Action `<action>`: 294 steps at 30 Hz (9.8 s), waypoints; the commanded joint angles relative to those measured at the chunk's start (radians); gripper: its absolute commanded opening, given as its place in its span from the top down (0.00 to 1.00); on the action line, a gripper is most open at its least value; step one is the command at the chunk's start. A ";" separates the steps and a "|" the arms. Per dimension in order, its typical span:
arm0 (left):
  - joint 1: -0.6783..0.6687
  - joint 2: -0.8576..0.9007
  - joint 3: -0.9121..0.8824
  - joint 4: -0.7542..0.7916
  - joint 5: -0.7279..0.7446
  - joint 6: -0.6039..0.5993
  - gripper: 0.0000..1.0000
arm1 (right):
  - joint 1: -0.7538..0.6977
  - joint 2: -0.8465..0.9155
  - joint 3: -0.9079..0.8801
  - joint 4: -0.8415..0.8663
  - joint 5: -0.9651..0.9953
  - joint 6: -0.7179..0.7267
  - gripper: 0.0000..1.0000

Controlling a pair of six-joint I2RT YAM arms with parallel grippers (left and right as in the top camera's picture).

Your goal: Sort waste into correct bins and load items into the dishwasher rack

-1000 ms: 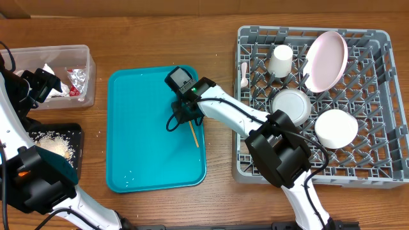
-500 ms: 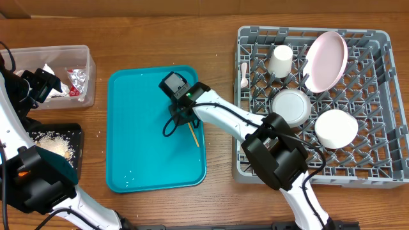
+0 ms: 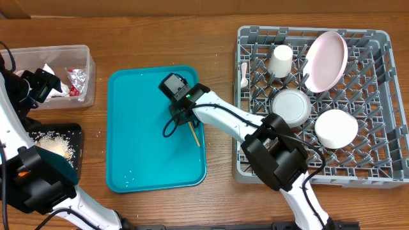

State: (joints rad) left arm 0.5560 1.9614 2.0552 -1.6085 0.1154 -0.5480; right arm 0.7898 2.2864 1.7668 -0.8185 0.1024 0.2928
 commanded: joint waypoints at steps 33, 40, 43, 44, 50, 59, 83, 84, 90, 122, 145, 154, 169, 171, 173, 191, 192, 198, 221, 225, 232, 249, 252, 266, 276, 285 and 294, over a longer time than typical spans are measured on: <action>-0.006 -0.024 0.016 -0.002 -0.014 -0.006 0.00 | -0.455 -0.259 0.082 -0.167 -0.044 0.015 0.96; -0.006 -0.024 0.016 -0.002 -0.014 -0.006 0.00 | -0.470 -0.250 0.043 -0.125 -0.044 0.019 0.96; -0.006 -0.024 0.016 -0.002 -0.014 -0.006 0.00 | -0.472 -0.250 0.043 -0.134 -0.044 0.018 0.60; -0.006 -0.024 0.016 -0.002 -0.014 -0.006 0.00 | -0.472 -0.250 0.043 -0.138 -0.044 0.018 0.51; -0.006 -0.024 0.016 -0.002 -0.014 -0.006 0.00 | -0.472 -0.257 0.077 -0.214 -0.052 0.018 0.42; -0.006 -0.024 0.016 -0.002 -0.014 -0.006 0.00 | -0.472 -0.412 0.269 -0.392 -0.080 0.019 0.42; -0.006 -0.024 0.016 -0.002 -0.014 -0.006 0.00 | -0.713 -0.691 0.309 -0.837 0.193 0.219 0.00; -0.006 -0.024 0.016 -0.002 -0.014 -0.006 0.00 | -0.731 -0.700 0.308 -0.856 0.193 0.233 0.00; -0.006 -0.024 0.016 -0.002 -0.014 -0.006 0.00 | -0.776 -0.801 0.253 -0.875 0.196 0.235 0.00; -0.006 -0.024 0.016 -0.002 -0.014 -0.006 0.01 | -0.769 -1.011 -0.210 -0.805 -0.075 0.248 0.00; -0.006 -0.024 0.016 -0.002 -0.014 -0.006 0.00 | -0.777 -1.562 -1.235 0.414 -0.449 -0.135 0.00; -0.006 -0.024 0.016 -0.002 -0.014 -0.006 0.00 | -0.803 -1.828 -1.569 0.781 -0.468 -0.145 0.00; -0.006 -0.024 0.016 -0.002 -0.014 -0.006 0.00 | -0.811 -2.068 -1.705 0.858 -0.391 -0.145 0.00; -0.006 -0.024 0.016 -0.002 -0.014 -0.006 0.00 | -0.813 -2.106 -1.715 0.855 -0.391 -0.145 0.00; -0.006 -0.024 0.016 -0.002 -0.014 -0.006 0.00 | -0.813 -2.149 -1.732 0.855 -0.390 -0.144 0.00; -0.006 -0.024 0.016 -0.002 -0.014 -0.006 0.00 | -0.814 -2.284 -1.759 0.745 -0.233 -0.145 0.00; -0.006 -0.024 0.016 -0.002 -0.014 -0.006 0.00 | -0.814 -2.284 -1.759 0.745 -0.234 -0.144 0.00; -0.006 -0.024 0.016 -0.002 -0.014 -0.006 0.00 | -0.814 -2.284 -1.759 0.745 -0.234 -0.144 0.00; -0.006 -0.024 0.016 -0.002 -0.014 -0.006 0.00 | -0.814 -2.284 -1.759 0.746 -0.234 -0.144 0.00; -0.007 -0.018 0.014 0.001 -0.015 -0.006 0.00 | -0.814 -2.284 -1.759 0.746 -0.234 -0.144 0.00; -0.008 -0.057 0.010 0.017 -0.015 -0.006 0.00 | -0.814 -2.284 -1.759 0.746 -0.234 -0.144 0.00; -0.486 -0.574 -0.268 0.018 -0.050 0.025 0.00 | -0.814 -2.284 -1.759 0.746 -0.234 -0.144 0.00; -0.531 -0.641 -0.330 0.020 -0.117 0.054 0.00 | -0.814 -2.284 -1.759 0.746 -0.234 -0.144 0.00; -0.563 -1.064 -0.982 0.769 0.074 0.434 0.00 | -0.814 -2.284 -1.759 0.746 -0.234 -0.144 0.00; -0.563 -1.448 -1.587 1.410 0.092 0.451 0.00 | -0.814 -2.284 -1.759 0.746 -0.234 -0.144 0.00; -0.562 -1.749 -1.930 1.735 0.030 0.452 0.00 | -0.814 -2.284 -1.759 0.746 -0.234 -0.144 0.00; -0.519 -1.958 -2.050 1.717 0.004 0.444 0.00 | -0.814 -2.284 -1.759 0.746 -0.234 -0.144 0.00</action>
State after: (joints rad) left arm 0.0181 0.0307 0.0109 0.1116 0.1406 -0.1192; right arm -0.0193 0.0128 0.0185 -0.0780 -0.1413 0.1558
